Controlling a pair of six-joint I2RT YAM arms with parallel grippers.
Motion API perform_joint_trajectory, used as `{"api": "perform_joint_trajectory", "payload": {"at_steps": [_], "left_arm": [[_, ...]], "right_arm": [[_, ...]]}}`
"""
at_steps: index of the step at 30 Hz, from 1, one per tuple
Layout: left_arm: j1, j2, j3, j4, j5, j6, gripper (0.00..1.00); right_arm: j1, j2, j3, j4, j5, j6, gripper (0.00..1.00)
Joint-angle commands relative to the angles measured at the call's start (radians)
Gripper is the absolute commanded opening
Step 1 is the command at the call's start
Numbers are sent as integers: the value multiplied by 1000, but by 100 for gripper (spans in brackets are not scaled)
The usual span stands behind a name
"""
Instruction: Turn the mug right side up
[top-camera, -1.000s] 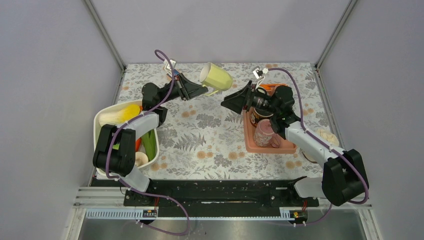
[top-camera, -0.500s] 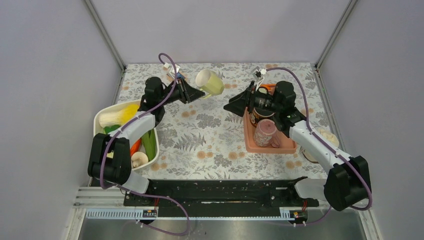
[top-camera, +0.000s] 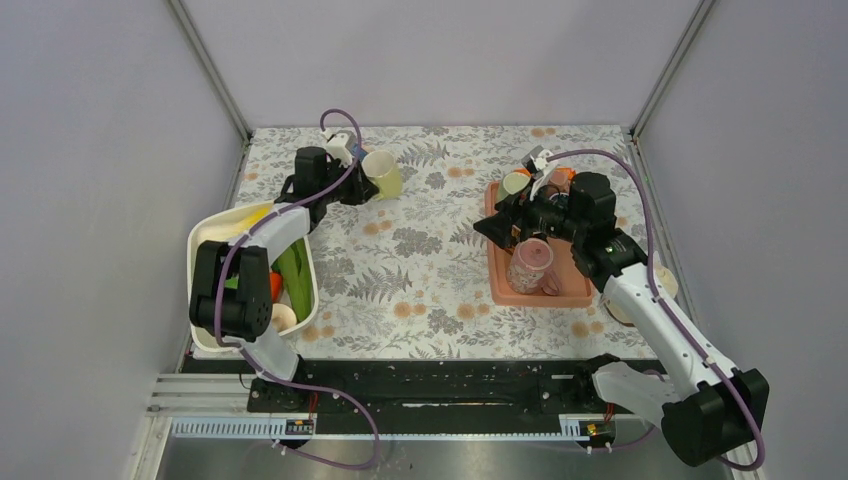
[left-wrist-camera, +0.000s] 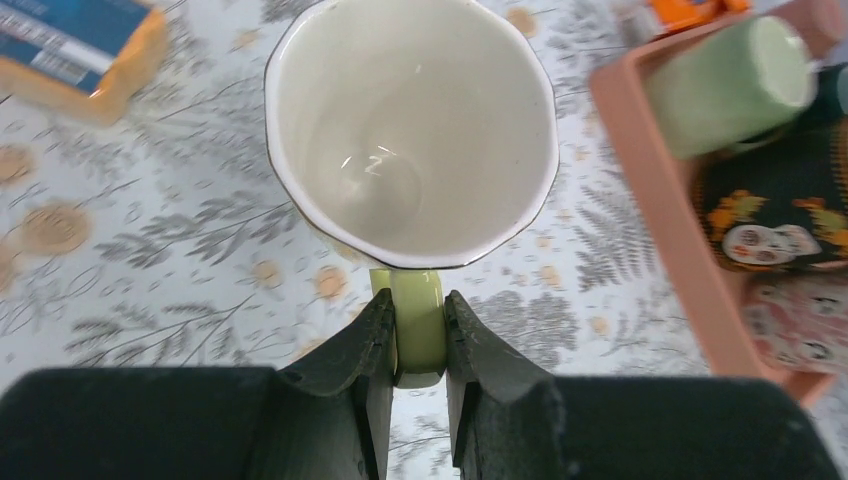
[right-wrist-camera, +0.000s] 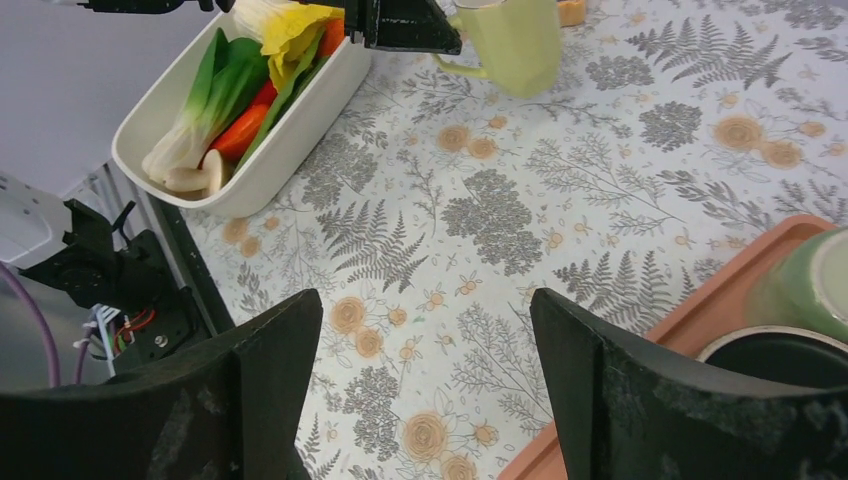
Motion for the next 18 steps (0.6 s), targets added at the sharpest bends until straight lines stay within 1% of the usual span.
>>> {"api": "perform_joint_trajectory", "payload": {"at_steps": [1, 10, 13, 18], "left_arm": [[27, 10, 68, 86, -116, 75, 0], [47, 44, 32, 114, -267, 129, 0], [49, 54, 19, 131, -308, 132, 0], [57, 60, 30, 113, -357, 116, 0]], "right_arm": [[-16, -46, -3, -25, 63, -70, 86], [-48, -48, -39, 22, 66, -59, 86], [-55, -47, -46, 31, 63, -55, 86], [-64, -47, -53, 42, 58, -45, 86]]}}
